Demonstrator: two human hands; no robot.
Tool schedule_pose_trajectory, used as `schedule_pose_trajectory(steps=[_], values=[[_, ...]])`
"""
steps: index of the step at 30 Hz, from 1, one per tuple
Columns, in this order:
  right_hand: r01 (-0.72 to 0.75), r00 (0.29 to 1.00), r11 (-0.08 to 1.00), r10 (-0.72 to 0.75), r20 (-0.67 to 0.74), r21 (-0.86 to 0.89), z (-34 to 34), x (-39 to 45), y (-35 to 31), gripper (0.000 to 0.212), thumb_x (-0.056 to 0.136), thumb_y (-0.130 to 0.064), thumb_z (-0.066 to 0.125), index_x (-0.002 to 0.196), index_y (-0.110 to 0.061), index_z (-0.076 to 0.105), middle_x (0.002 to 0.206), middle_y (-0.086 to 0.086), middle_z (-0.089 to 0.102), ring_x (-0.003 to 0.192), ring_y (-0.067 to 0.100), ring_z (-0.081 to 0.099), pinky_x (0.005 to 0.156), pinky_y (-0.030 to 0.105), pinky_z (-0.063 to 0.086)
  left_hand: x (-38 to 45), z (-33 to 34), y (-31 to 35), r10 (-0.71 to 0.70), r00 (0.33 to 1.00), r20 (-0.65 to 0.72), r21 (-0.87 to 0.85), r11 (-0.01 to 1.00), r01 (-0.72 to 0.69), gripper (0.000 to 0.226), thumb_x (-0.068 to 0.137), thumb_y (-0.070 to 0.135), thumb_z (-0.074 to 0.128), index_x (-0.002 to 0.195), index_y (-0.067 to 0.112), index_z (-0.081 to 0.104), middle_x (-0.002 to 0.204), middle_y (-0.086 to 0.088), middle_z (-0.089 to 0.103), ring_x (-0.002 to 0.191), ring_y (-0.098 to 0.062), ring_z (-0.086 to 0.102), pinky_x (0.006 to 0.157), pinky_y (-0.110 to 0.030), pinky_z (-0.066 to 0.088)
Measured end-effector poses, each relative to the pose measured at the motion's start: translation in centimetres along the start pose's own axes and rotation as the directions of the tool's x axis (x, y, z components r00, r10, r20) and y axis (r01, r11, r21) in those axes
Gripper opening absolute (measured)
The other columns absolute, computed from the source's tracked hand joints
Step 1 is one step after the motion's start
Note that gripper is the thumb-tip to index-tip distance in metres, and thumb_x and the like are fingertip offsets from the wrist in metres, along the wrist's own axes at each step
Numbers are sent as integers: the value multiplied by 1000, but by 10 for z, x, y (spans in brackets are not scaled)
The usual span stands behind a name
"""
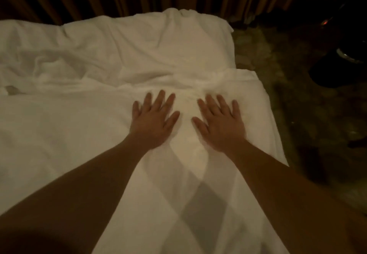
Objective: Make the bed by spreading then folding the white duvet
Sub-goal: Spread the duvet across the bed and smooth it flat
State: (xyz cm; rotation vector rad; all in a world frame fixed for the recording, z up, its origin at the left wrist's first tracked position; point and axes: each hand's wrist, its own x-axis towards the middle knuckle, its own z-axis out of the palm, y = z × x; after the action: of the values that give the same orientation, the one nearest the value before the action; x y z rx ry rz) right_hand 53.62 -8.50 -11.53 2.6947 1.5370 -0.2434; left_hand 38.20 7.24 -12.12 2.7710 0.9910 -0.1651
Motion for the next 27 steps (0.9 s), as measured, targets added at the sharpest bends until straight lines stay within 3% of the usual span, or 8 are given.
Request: schedule_pose_trajectory(steps=[5,9,12,14,16,19,22,27], values=[[-102,986,995,102,133,-11,16,9,22,80,95,-68,-1,161,-24,11,169,-3,6,155,21,5,123,51,1,11,11,-27,14,998,64,-24,1000,-13,74,92,72,-1,159,42,9,169,11,6,155,-19,5,123,-48,8],[-155,988,988,154,27,11,-8,36,15,76,97,-67,9,139,-19,51,150,8,44,134,34,39,112,54,26,25,-12,-75,-217,970,-113,-209,959,191,80,91,76,7,143,31,48,153,2,45,142,-23,39,114,-46,29],[-230,944,925,288,-162,302,-36,75,-7,73,96,-69,25,133,-12,54,140,16,46,127,37,40,108,52,30,44,-41,-98,-681,712,-171,-623,635,457,85,94,76,27,144,11,47,146,-15,49,135,-35,45,110,-45,33],[-202,920,871,326,-219,448,-52,106,-30,78,96,-70,34,148,-13,39,153,17,32,137,39,30,113,53,24,62,-62,-108,-889,456,47,-746,272,608,100,87,82,35,151,5,33,152,-18,40,138,-38,41,113,-49,31],[-225,908,842,364,-208,490,-62,133,-54,93,91,-77,36,158,-14,20,163,18,15,146,41,18,118,55,16,77,-80,-118,-914,340,220,-762,57,645,118,76,92,36,157,7,21,157,-16,34,141,-37,38,116,-51,30],[-319,904,804,417,-94,503,-61,165,-81,108,84,-87,31,161,-19,-4,167,19,-4,152,45,-1,122,59,0,97,-93,-129,-885,363,292,-798,-16,602,134,66,96,45,160,8,8,163,-15,24,146,-40,30,117,-55,24],[-306,933,890,351,-79,339,-40,179,-99,111,80,-91,22,159,-20,-11,165,26,-4,151,49,-4,119,65,-4,111,-94,-139,-833,456,313,-775,53,630,148,57,100,49,159,4,1,163,-19,20,147,-41,28,117,-54,27],[-163,941,983,182,-286,87,-6,190,-115,103,91,-82,12,155,-2,22,144,35,38,134,53,35,113,71,21,134,-82,-148,-842,463,276,-774,91,627,154,50,97,61,157,4,1,153,-19,34,135,-40,43,109,-51,41]])
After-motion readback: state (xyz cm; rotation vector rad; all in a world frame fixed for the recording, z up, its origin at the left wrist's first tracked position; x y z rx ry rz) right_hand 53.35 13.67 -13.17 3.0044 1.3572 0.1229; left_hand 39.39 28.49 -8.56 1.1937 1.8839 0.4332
